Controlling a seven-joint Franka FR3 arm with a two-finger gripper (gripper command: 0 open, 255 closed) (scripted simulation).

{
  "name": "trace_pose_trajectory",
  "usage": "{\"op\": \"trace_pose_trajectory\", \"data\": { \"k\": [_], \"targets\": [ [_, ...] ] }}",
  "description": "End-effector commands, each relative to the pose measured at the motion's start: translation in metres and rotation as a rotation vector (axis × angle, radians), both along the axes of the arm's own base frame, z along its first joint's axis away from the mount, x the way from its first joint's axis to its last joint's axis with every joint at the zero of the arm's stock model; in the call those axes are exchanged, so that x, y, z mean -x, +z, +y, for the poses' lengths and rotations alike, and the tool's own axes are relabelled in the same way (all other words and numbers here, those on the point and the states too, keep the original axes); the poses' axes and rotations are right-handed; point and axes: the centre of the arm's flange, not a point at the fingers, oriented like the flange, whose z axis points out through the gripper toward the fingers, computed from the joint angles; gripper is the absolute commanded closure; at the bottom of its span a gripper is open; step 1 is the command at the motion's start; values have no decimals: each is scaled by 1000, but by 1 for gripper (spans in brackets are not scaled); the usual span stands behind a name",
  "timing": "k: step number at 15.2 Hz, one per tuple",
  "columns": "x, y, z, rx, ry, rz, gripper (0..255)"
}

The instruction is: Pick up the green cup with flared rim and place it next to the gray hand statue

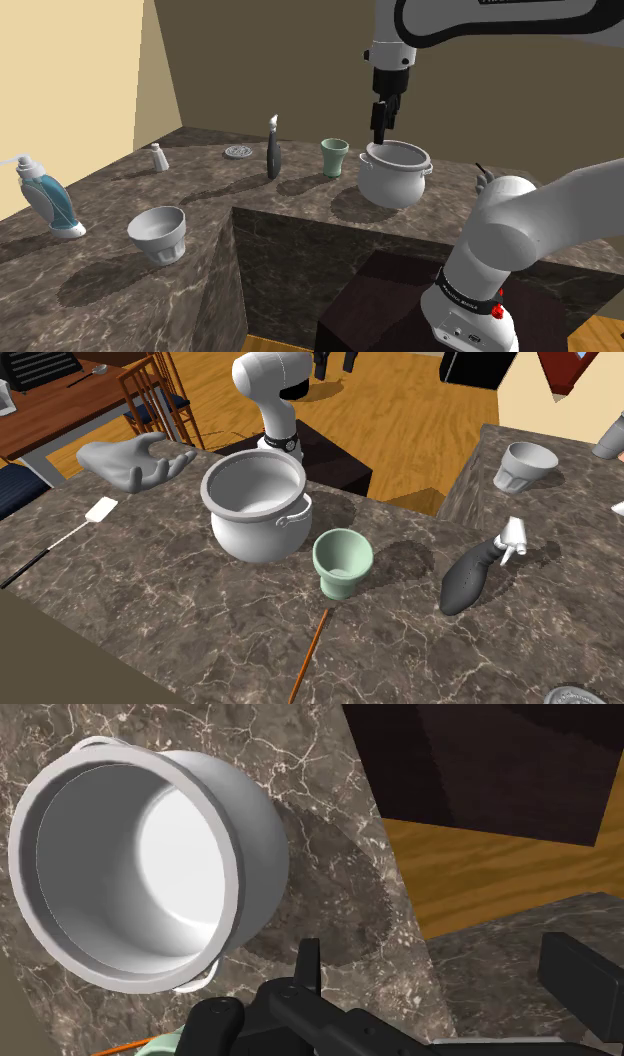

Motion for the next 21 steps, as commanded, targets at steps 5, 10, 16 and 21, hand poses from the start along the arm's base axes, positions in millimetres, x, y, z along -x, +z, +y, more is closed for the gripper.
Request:
{"op": "trace_pose_trajectory", "data": {
  "k": [5,10,16,21],
  "targets": [
    [-40,-26,-20,2,-21,-9,0],
    [-91,-58,-45,3,-47,-21,0],
    [-151,-96,-78,6,-78,-34,0],
    [-200,-126,-107,8,-104,-46,0]
  ]
}}
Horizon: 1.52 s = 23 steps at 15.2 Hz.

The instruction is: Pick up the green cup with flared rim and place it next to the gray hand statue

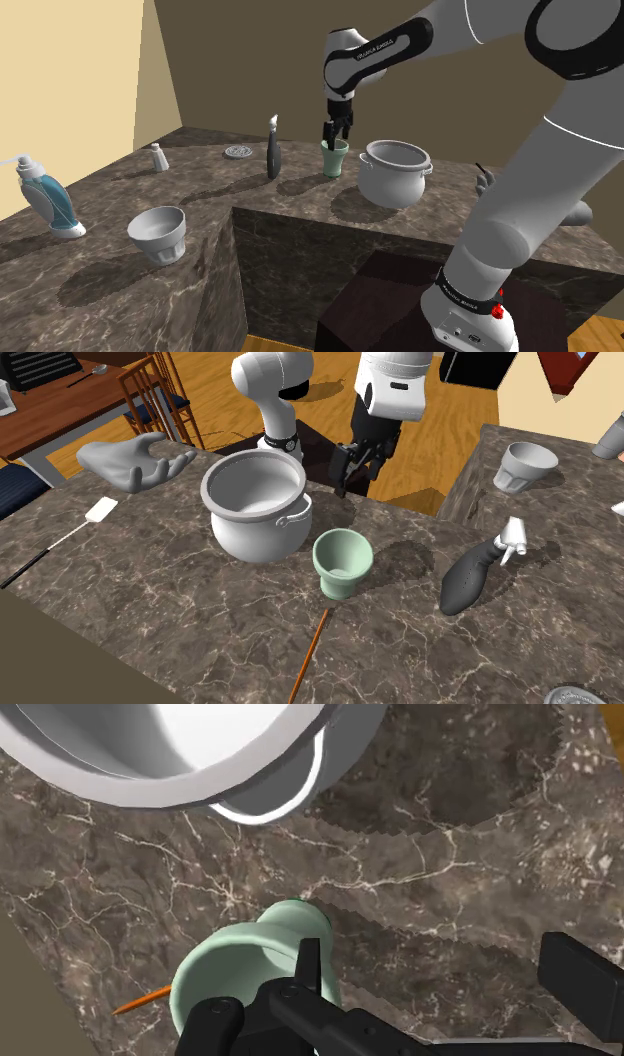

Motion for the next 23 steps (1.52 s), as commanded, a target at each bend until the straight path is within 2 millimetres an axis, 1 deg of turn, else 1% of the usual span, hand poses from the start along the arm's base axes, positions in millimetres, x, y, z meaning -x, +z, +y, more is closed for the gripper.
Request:
{"op": "trace_pose_trajectory", "data": {
  "k": [1,5,6,14,21,22,23],
  "targets": [
    [-21,-15,-13,1,-11,-5,0],
    [-60,-39,-37,3,-31,-15,0],
    [-65,-42,-41,3,-34,-16,0],
    [-65,-82,-46,3,-34,-16,0],
    [-65,-82,-46,3,-34,-16,0],
    [-65,-82,-46,3,-34,-16,255],
    [-65,-82,-46,3,-34,-16,255]
  ]
}}
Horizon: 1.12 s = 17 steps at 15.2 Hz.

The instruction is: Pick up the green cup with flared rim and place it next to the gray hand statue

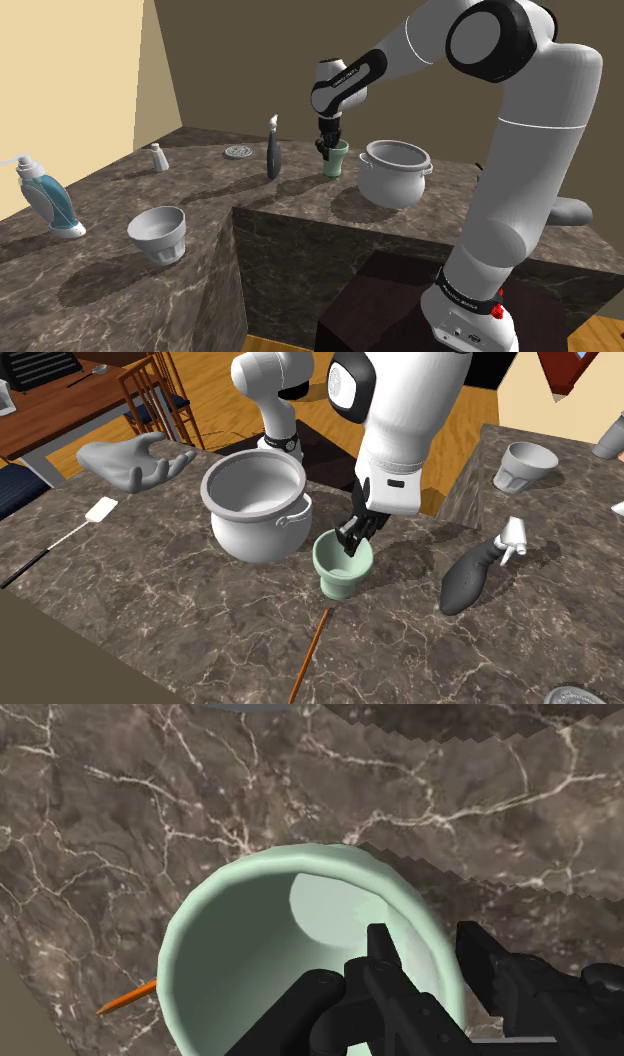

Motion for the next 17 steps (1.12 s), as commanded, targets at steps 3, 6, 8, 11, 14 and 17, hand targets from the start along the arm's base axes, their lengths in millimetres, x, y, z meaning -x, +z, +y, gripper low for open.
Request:
{"op": "trace_pose_trajectory", "data": {
  "k": [3,6,8,11,14,17],
  "targets": [
    [0,0,0,0,0,0,255],
    [0,0,0,0,0,0,255],
    [0,0,0,0,0,0,255],
    [0,16,0,0,0,0,255],
    [0,32,0,0,0,0,255],
    [0,48,0,0,0,0,255]
  ]
}}
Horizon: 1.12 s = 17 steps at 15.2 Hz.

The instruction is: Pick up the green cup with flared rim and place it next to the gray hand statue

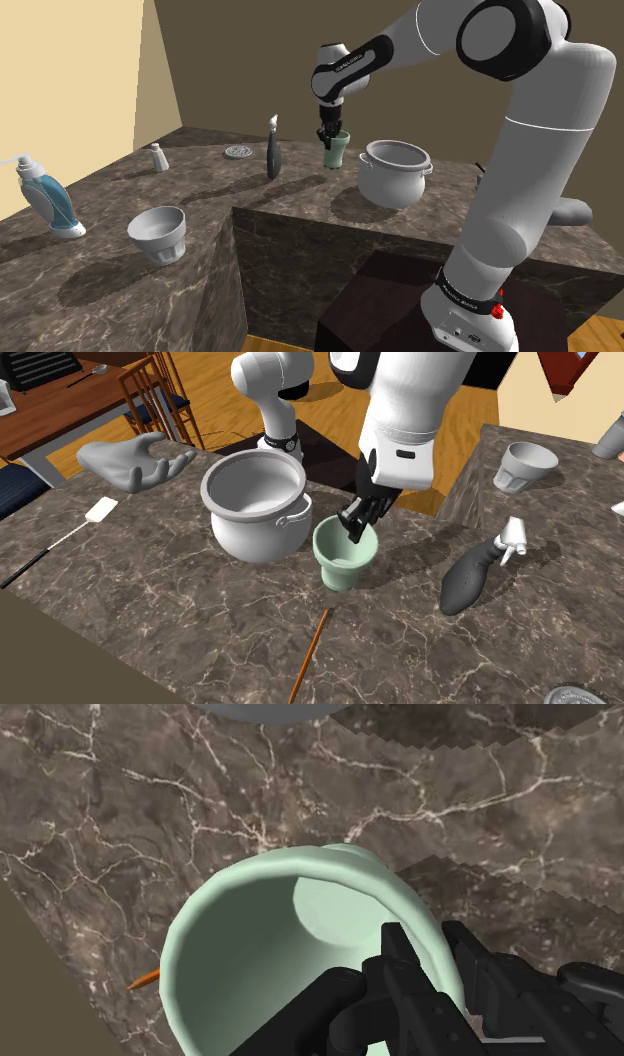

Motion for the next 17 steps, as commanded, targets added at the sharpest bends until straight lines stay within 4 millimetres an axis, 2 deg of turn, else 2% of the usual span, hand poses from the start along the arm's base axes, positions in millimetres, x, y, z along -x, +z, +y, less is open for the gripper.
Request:
{"op": "trace_pose_trajectory", "data": {
  "k": [1,17],
  "targets": [
    [0,10,1,0,0,0,255],
    [0,95,1,0,0,0,255]
  ]
}}
